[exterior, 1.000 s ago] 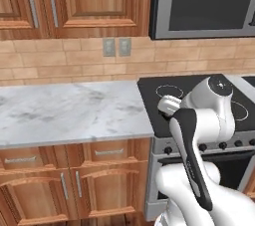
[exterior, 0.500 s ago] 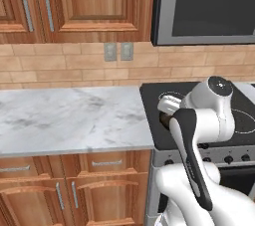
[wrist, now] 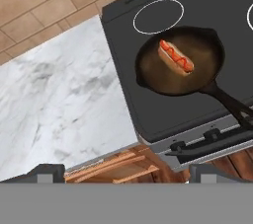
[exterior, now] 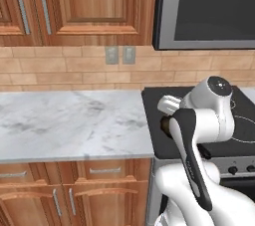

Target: Place the cold items (lime and squash) from the fridge in one tupperware on the dining counter. Place the warm items (hot dog and kebab skewer) in the stove area in another tupperware.

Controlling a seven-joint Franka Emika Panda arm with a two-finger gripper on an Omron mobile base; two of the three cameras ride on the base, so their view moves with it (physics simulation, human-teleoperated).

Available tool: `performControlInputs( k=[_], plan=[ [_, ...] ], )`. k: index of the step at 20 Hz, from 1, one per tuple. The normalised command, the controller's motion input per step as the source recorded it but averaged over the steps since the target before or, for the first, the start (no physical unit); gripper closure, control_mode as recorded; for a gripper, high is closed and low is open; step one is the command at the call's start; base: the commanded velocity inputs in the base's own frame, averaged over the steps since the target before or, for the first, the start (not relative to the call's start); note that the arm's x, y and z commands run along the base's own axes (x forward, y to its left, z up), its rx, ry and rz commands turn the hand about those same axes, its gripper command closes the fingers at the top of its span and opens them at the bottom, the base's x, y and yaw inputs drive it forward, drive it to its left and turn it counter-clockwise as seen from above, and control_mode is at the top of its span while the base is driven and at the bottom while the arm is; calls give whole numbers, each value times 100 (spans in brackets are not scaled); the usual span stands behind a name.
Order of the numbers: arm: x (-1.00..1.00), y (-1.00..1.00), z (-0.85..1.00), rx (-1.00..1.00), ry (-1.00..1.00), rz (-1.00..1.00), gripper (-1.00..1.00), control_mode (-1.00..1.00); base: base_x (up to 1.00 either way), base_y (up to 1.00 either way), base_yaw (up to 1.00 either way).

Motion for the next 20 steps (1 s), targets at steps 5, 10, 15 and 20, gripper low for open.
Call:
performControlInputs(
  k=[5,10,15,20],
  plan=[
    [0,0,0,0,0,0,-100,100,14,-34,5],
    [0,-17,0,0,-4,0,-100,-100,0,-12,0],
    [3,-54,-2,0,0,0,-100,-100,0,0,0],
    [2,-71,-1,0,3,0,-100,-100,0,0,0]
  ],
)
